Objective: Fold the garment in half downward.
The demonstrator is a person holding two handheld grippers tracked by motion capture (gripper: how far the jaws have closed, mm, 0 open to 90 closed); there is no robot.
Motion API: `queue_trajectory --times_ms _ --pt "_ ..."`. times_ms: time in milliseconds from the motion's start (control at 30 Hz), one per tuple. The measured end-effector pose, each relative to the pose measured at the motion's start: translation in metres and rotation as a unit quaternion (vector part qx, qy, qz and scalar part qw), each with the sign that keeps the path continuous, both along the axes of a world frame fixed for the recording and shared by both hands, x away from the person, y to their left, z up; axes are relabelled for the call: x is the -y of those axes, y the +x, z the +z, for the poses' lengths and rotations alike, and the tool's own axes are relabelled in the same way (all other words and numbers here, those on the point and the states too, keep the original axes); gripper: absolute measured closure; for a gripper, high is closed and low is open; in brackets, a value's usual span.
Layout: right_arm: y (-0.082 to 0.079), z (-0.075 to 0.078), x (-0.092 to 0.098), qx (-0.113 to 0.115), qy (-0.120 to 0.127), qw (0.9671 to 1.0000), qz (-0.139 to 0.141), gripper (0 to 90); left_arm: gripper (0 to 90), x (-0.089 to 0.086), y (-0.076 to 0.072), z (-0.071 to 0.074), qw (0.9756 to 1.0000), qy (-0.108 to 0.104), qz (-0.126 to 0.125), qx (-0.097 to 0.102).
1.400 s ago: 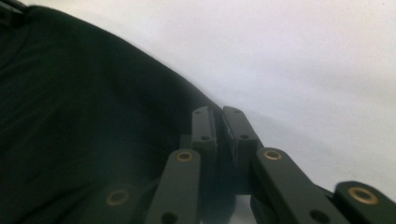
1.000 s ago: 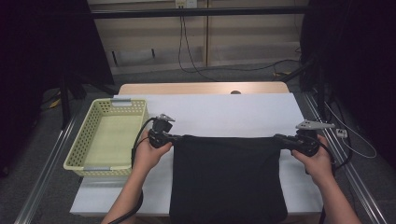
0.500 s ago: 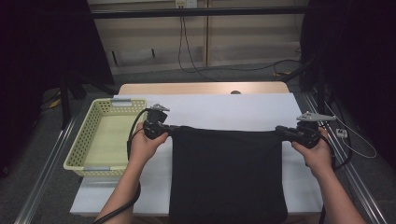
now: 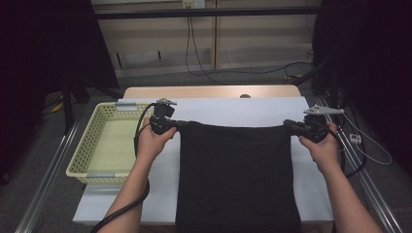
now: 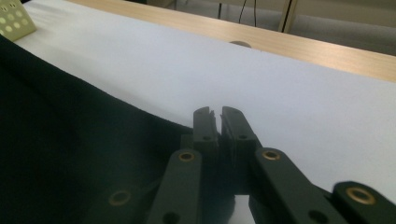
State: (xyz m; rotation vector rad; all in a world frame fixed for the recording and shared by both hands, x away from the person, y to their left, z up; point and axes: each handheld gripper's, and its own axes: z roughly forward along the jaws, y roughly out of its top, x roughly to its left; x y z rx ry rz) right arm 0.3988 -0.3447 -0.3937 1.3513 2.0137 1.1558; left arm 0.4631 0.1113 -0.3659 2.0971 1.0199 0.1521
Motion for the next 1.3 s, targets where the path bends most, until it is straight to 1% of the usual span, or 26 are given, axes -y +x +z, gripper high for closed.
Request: queue_trajectory --times_ms 100,200,233,267,367,467,500,567,600,633,667,733,767,800,833,867,900,933,967,1033,1067,1133,1200,1233,1267,1300 --pt "0.001 0.000 0.001 0.000 -0.004 1.0000 -0.008 85.8 85.9 -0.001 0.002 -0.001 1.0000 0.002 0.010 0.002" --pt "0.004 0.003 0.003 0.009 -0.008 0.9997 -0.022 85.9 85.9 -0.002 0.006 0.003 0.9998 0.000 0.017 0.009" --pt "0.006 0.005 0.004 0.012 -0.010 0.9996 -0.025 85.8 86.0 -0.002 0.008 0.004 0.9998 0.004 0.017 0.010" --pt "0.007 0.006 0.004 0.013 -0.007 0.9996 -0.026 85.8 85.9 -0.001 0.010 0.005 0.9997 0.003 0.020 0.011" --pt "0.014 0.007 0.004 0.013 -0.012 0.9993 -0.032 85.8 85.9 0.002 0.019 0.006 0.9998 0.003 0.019 0.008" --pt "0.021 0.001 0.002 0.011 -0.005 0.9993 -0.035 85.8 85.9 0.006 0.027 0.002 0.9998 0.008 0.019 0.002" --pt "0.024 0.000 0.001 0.008 -0.009 0.9993 -0.035 85.8 85.9 0.007 0.030 0.001 0.9998 0.012 0.017 -0.001" --pt "0.029 -0.004 0.001 0.002 -0.015 0.9994 -0.031 85.8 85.9 0.007 0.036 -0.004 0.9997 0.014 0.020 -0.006" --pt "0.032 -0.005 0.001 0.003 -0.019 0.9992 -0.034 85.8 85.9 0.007 0.038 -0.006 0.9996 0.015 0.023 -0.008" --pt "0.035 -0.007 0.001 0.004 -0.016 0.9992 -0.035 85.8 85.9 0.006 0.040 -0.007 0.9995 0.017 0.026 -0.010" --pt "0.038 -0.008 0.002 0.003 -0.014 0.9992 -0.038 85.8 85.8 0.006 0.042 -0.009 0.9994 0.014 0.029 -0.009" --pt "0.043 -0.010 0.001 0.007 -0.019 0.9988 -0.044 85.4 85.4 0.007 0.045 -0.013 0.9992 0.016 0.035 -0.011" --pt "0.046 -0.012 0.001 0.009 -0.013 0.9989 -0.044 84.3 84.7 0.008 0.047 -0.015 0.9991 0.014 0.038 -0.011" --pt "0.048 -0.014 0.000 0.012 -0.007 0.9989 -0.046 79.8 83.9 0.008 0.048 -0.018 0.9992 0.017 0.035 -0.009" --pt "0.050 -0.016 -0.001 0.016 -0.006 0.9983 -0.055 69.1 80.5 0.009 0.050 -0.021 0.9990 0.025 0.038 -0.003" --pt "0.051 -0.017 -0.002 0.015 -0.009 0.9974 -0.070 60.6 71.5 0.011 0.051 -0.025 0.9982 0.034 0.049 0.002" --pt "0.051 -0.018 -0.003 0.014 -0.013 0.9972 -0.072 60.0 55.2 0.011 0.052 -0.027 0.9978 0.036 0.056 0.000" --pt "0.050 -0.019 -0.003 0.012 -0.010 0.9977 -0.066 58.2 43.6 0.012 0.052 -0.029 0.9977 0.029 0.062 -0.003" --pt "0.049 -0.019 -0.003 0.007 -0.004 0.9981 -0.062 55.6 40.1 0.012 0.052 -0.031 0.9981 0.020 0.058 -0.007" --pt "0.045 -0.019 -0.006 -0.003 -0.021 0.9985 -0.050 52.0 36.3 0.014 0.048 -0.033 0.9984 0.018 0.052 -0.011" --pt "0.041 -0.019 -0.008 -0.001 -0.024 0.9988 -0.043 51.6 32.7 0.015 0.046 -0.034 0.9986 0.018 0.048 -0.012" --pt "0.033 -0.018 -0.011 -0.004 -0.019 0.9994 -0.027 49.9 31.7 0.016 0.040 -0.036 0.9992 0.010 0.038 -0.012" --pt "0.024 -0.017 -0.013 -0.001 -0.022 0.9995 -0.021 47.6 29.8 0.018 0.032 -0.036 0.9995 0.009 0.027 -0.011" --pt "0.019 -0.017 -0.015 -0.002 -0.022 0.9997 -0.013 46.6 29.6 0.019 0.027 -0.037 0.9997 0.000 0.022 -0.012" --pt "0.014 -0.018 -0.016 -0.005 -0.020 0.9998 -0.006 45.2 29.6 0.019 0.021 -0.038 0.9998 -0.006 0.015 -0.010" --pt "0.008 -0.019 -0.018 -0.008 -0.013 0.9999 0.000 44.1 28.8 0.020 0.016 -0.038 0.9999 -0.005 0.006 -0.010"
